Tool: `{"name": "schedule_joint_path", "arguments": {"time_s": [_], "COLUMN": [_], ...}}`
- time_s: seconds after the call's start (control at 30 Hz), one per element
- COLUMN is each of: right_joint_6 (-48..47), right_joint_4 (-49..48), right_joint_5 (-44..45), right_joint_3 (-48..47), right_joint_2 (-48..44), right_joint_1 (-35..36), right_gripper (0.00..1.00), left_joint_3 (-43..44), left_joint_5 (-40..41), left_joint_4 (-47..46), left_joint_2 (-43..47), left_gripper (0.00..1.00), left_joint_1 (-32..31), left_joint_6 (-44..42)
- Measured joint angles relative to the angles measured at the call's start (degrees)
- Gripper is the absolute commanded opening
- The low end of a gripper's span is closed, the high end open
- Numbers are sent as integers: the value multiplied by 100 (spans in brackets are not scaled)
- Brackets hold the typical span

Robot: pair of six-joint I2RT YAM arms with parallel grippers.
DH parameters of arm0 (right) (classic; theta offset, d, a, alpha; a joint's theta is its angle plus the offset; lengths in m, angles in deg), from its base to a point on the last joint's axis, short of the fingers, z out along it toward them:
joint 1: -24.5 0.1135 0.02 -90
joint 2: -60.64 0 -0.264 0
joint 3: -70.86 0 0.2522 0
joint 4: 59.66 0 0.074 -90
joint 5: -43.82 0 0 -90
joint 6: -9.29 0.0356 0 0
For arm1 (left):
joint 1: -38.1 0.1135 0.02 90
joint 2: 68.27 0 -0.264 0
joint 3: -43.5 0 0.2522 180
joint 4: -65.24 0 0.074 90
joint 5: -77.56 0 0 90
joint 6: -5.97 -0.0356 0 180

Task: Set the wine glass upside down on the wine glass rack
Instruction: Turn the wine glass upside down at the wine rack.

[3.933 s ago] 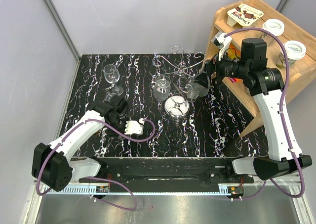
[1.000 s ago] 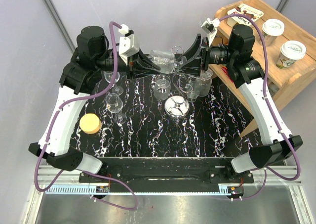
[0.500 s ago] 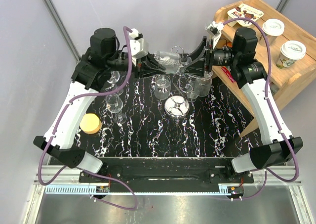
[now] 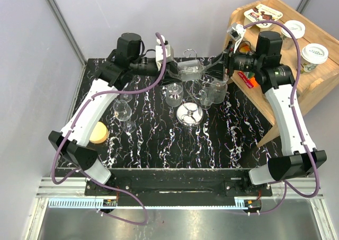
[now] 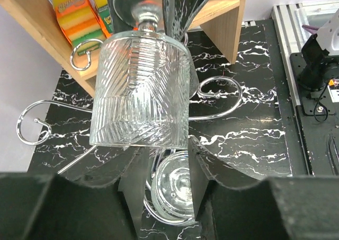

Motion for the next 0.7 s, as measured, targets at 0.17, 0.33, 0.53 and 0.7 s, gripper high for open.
{"name": "schedule_joint_path", "arguments": {"time_s": [0.17,0.33,0.53,0.7], "right_joint_6": [-297,-420,-623,-699], "right_joint_4": [256,483,872,1145], "right_joint_5": [363,621,922,1019], "right_joint_3": [-109,-155,-599,-1137], "right_joint_2": [-31,-31,-11,107], "right_joint_1": [-9,-11,-11,-11], "right_gripper": [0,0,0,0], "left_joint_3": [-2,-2,-2,52], "left_joint_5": [181,382,584,938], "left_joint_4": [66,85,92,245], "left_joint_2": [-131,-140,-140,-140], "left_gripper": [42,51,65,70], "left_joint_1": [-76,-131,-173,-245], "left_joint_6": [-103,-188,-278,-498]}}
